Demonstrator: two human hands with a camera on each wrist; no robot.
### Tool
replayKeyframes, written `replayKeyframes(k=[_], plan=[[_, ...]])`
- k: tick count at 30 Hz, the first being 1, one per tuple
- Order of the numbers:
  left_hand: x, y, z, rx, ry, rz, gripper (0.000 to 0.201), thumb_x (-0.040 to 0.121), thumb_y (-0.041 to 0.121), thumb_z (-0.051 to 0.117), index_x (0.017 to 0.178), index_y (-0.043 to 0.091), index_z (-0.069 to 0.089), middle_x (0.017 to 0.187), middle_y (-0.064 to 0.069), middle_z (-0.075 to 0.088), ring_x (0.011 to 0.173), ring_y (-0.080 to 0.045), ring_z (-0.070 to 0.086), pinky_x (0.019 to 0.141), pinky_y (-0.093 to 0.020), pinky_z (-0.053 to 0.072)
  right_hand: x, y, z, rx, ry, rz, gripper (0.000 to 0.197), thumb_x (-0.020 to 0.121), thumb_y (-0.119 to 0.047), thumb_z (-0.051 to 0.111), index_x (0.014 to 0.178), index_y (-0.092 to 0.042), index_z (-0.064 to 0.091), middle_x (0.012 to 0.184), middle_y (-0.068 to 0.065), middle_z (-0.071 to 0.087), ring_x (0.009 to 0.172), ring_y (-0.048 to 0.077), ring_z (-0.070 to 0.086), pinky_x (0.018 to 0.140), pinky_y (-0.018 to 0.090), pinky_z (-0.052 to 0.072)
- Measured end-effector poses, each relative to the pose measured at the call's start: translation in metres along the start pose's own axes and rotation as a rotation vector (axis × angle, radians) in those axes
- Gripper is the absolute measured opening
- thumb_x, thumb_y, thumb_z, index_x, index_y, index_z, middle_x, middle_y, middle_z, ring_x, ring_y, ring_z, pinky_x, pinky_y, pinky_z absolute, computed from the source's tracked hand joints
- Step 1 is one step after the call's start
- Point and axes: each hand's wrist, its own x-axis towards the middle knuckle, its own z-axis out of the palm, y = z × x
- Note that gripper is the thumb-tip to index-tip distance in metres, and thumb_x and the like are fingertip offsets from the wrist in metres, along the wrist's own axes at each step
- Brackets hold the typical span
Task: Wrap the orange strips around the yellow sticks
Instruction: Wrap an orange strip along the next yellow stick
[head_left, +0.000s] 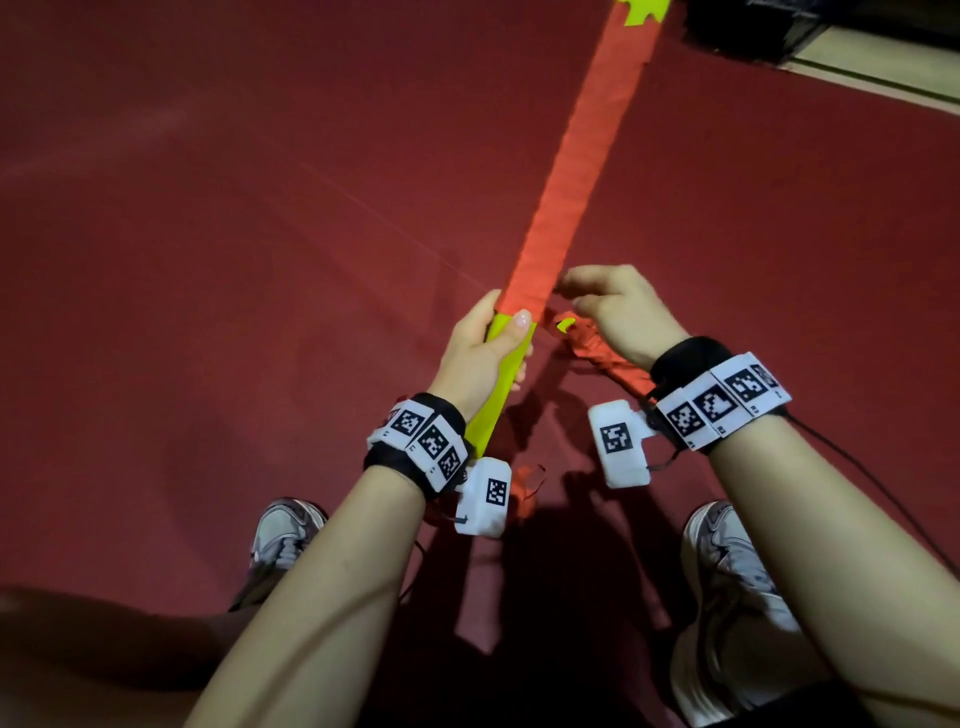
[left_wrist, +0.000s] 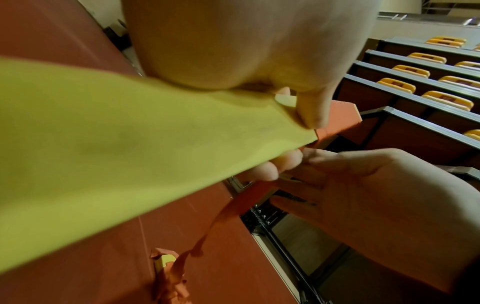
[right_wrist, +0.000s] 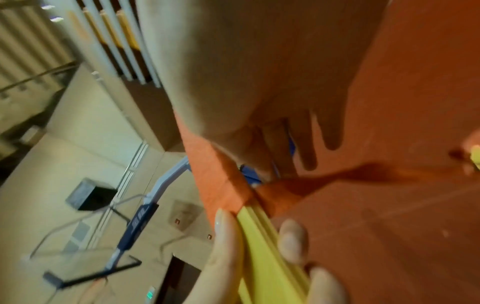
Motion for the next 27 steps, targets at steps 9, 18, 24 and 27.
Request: replayKeyframes(k=[9, 18, 24, 27], plan=[[-0.002, 0.005, -0.002, -0.045, -0.036, -0.019, 0.003, 0.097, 0.024, 0.062, 0.099, 0.024, 0.061, 0.075, -0.009, 0.057, 0.054, -0.021, 0.052, 0.051, -0.029, 0.046, -0.013, 0.011, 0.009, 0.307, -0.06, -0.066, 0.02, 0.093, -0.001, 0.067, 0.073, -0.004, 0.064, 0.049, -0.011, 0.059, 0.045, -0.002, 0.049, 0.05, 0.013, 0.04], [0.006, -0.009, 0.003, 0.351, 0.168, 0.022, 0.022, 0.08, 0.021, 0.074, 0.099, 0.026, 0.064, 0.069, 0.003, 0.069, 0.064, -0.027, 0.068, 0.065, -0.048, 0.06, -0.011, -0.002, 0.017, -0.112, 0.075, -0.075, 0.028, 0.093, -0.024, 0.066, 0.067, -0.015, 0.062, 0.046, -0.009, 0.056, 0.044, 0.003, 0.05, 0.056, 0.02, 0.037], [-0.002, -0.007, 0.021, 0.793, 0.041, 0.093, 0.05, 0.094, 0.004, 0.056, 0.14, 0.016, 0.04, 0.113, -0.006, 0.048, 0.108, -0.035, 0.055, 0.096, -0.049, 0.046, -0.01, -0.005, 0.029, -0.02, 0.173, 0.16, 0.059, 0.083, -0.058, 0.073, 0.054, -0.013, 0.047, 0.043, -0.008, 0.059, 0.041, 0.001, 0.048, 0.048, 0.017, 0.035], [-0.002, -0.009, 0.021, 0.593, -0.067, 0.027, 0.057, 0.092, 0.007, 0.062, 0.141, 0.022, 0.037, 0.116, -0.004, 0.054, 0.108, -0.026, 0.058, 0.098, -0.042, 0.049, -0.004, 0.004, 0.025, 0.064, 0.133, 0.208, 0.063, 0.078, -0.057, 0.077, 0.062, 0.0, 0.056, 0.049, -0.004, 0.061, 0.046, 0.011, 0.047, 0.053, 0.026, 0.038]])
